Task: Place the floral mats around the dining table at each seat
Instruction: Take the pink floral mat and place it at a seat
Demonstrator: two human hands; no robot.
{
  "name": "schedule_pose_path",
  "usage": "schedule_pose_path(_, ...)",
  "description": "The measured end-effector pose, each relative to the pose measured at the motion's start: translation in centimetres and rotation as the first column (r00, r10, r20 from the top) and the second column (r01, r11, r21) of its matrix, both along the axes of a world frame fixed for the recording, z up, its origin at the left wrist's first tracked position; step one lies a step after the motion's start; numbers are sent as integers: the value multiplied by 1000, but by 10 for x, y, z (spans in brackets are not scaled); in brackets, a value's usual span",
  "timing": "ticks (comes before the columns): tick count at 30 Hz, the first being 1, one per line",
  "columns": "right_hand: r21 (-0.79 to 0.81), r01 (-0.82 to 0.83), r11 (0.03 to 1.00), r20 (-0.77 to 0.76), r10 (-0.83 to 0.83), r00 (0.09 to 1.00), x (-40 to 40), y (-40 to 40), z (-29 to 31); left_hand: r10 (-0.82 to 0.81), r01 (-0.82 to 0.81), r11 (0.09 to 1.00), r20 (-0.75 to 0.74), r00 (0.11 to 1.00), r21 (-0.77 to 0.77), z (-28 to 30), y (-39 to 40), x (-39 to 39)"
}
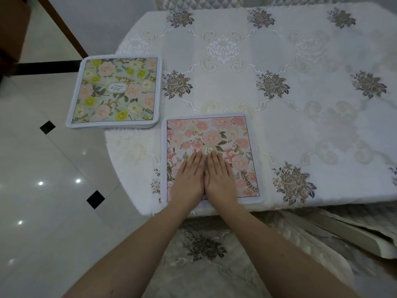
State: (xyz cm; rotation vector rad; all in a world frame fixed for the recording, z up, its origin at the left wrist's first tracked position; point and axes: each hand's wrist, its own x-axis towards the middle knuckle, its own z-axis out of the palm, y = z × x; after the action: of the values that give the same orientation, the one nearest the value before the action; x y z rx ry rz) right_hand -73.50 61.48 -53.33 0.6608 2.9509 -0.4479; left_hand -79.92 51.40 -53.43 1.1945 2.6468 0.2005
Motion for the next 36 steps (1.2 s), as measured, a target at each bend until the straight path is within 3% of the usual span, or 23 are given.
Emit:
schedule_pose_path(9,76,-101,992,-2,102,995,33,27,6,-66,68,997,-66,996,35,4,-24,4)
schedule_pose_path(24,59,98,993,-6,-98,995,73,84,5,-39,39,999,-7,999,6,7,-67,-19)
schedule_pose_path(36,63,114,992,69,-118,991,72,81,12,15,-14,999,6,1000,-52,12,-90,-20)
